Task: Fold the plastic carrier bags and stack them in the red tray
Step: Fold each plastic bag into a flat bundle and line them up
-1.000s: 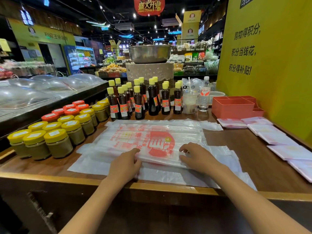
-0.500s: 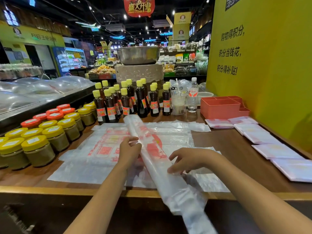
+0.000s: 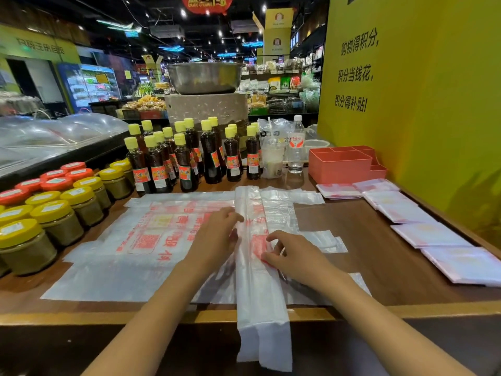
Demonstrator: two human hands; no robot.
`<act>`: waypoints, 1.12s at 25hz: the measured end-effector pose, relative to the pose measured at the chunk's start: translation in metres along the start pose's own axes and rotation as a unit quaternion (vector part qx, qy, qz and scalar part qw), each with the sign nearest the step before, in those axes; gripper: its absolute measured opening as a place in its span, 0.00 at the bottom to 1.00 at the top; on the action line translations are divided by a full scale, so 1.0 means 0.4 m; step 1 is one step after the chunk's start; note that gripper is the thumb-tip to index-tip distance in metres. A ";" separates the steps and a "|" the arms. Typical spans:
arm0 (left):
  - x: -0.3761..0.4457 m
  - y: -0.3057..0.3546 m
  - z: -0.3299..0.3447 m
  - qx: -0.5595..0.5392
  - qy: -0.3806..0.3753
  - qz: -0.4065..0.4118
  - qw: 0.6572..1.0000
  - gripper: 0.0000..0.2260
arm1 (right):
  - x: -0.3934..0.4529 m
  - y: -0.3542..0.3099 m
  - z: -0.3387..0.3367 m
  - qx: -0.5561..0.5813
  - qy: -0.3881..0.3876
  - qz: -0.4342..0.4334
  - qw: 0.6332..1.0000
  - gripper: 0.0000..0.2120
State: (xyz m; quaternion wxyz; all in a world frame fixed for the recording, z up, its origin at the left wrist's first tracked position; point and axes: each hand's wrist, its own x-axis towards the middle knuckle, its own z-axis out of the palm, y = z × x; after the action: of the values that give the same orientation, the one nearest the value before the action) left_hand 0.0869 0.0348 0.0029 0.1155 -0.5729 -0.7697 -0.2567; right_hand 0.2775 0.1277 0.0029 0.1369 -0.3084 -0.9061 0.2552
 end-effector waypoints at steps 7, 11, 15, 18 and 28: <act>-0.120 -0.030 -0.053 0.065 -0.112 0.185 0.974 0.22 | -0.012 0.034 0.020 -0.027 0.017 -0.105 0.994 0.14; -0.148 -0.035 -0.063 0.120 -0.094 0.232 0.961 0.24 | -0.012 0.050 0.042 -0.077 0.053 -0.161 0.983 0.17; -0.170 -0.024 -0.080 0.164 -0.085 0.266 0.946 0.22 | -0.024 0.058 0.037 -0.064 0.075 -0.199 0.975 0.18; -0.178 0.006 -0.096 0.080 -0.114 0.196 0.971 0.17 | -0.037 0.048 0.038 -0.058 0.036 -0.220 0.973 0.17; -0.195 -0.034 -0.092 -0.004 -0.234 0.098 0.967 0.18 | -0.043 0.042 0.040 -0.025 -0.008 -0.157 0.987 0.11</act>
State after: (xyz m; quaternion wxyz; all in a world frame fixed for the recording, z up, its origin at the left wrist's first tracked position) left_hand 0.0946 -0.0516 -0.0064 -0.0458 -0.6902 -0.7144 -0.1058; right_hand 0.2925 0.1223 -0.0213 0.1605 -0.1634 -0.9504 0.2105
